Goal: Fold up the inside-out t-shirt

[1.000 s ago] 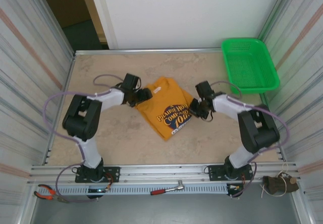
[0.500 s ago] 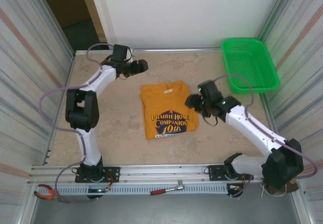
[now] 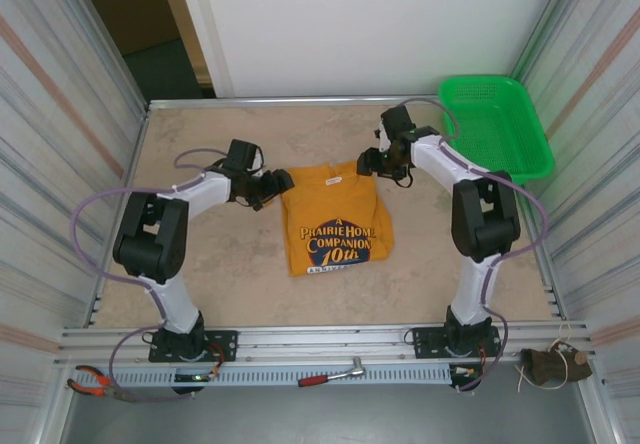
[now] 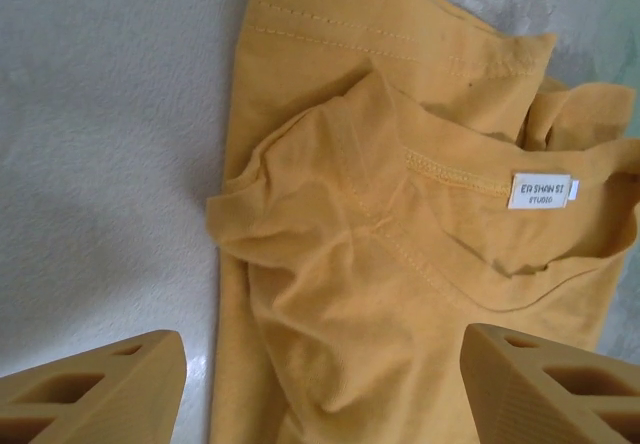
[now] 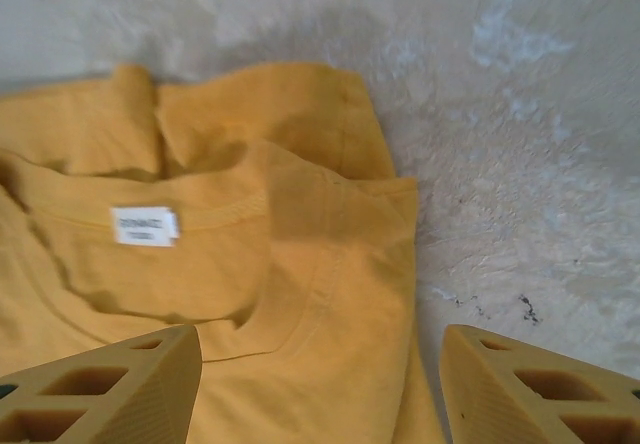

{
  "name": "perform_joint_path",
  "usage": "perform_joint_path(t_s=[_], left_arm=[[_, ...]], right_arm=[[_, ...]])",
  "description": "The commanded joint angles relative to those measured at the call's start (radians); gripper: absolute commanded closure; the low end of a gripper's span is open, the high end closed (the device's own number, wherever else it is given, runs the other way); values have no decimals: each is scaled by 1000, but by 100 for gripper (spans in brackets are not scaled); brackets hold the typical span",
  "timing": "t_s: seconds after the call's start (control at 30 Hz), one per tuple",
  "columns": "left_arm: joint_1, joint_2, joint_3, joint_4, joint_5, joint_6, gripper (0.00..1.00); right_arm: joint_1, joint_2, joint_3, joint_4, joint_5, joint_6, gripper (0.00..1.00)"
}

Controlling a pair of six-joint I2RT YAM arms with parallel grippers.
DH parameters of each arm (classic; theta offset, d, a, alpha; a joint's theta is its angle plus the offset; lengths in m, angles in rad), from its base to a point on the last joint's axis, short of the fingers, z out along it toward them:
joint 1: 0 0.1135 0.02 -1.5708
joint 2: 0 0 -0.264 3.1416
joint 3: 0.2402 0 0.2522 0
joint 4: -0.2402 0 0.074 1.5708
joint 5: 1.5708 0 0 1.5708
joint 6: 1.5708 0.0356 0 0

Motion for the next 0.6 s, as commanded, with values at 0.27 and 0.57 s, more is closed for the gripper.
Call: perform_joint_path(t_s=[0.27, 0.57], left_arm=[[-11, 81, 102, 53, 28, -26, 41], [-16, 175, 173, 19, 17, 0, 62]], right_arm=[[-1, 99, 68, -9, -28, -41, 46], [-18, 128, 80, 4, -57, -15, 80]])
